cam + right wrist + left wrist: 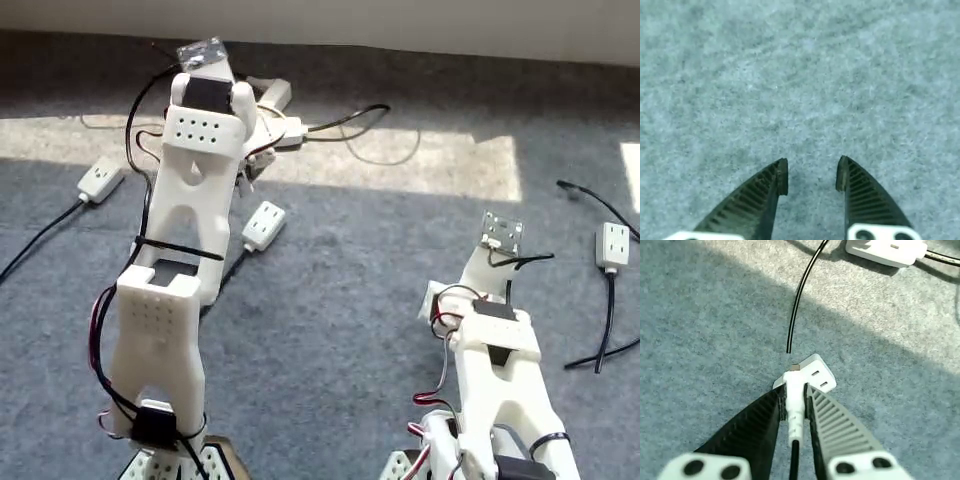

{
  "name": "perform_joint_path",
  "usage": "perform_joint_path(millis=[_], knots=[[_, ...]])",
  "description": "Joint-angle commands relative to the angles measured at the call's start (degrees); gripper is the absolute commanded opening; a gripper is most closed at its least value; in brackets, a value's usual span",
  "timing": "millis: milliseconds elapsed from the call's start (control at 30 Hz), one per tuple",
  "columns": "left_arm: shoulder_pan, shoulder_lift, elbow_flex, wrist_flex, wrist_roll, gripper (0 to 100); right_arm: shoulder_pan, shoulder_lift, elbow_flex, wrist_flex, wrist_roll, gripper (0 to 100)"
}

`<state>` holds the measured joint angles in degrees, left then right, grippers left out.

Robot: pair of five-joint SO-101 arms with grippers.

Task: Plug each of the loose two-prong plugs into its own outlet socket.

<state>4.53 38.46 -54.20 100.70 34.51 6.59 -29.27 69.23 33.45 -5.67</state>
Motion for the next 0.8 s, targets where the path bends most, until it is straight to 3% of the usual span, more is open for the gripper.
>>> perform_joint_path(millis=[0,267,600,767], knots=[[0.0,-0.8,0.3,0.9,5.8,1,-0.6,-0.2,-0.1,-0.8,-0.4,17.0],[1.9,-0.7,1.0,0.9,30.6,1,-0.6,-0.2,-0.1,-0.8,-0.4,17.0],[7.8,5.3,0.7,0.9,38.0,1,-0.6,-0.2,-0.1,-0.8,-0.4,17.0],[7.5,9.3,-2.0,1.0,40.2,1,-0.6,-0.2,-0.1,-0.8,-0.4,17.0]])
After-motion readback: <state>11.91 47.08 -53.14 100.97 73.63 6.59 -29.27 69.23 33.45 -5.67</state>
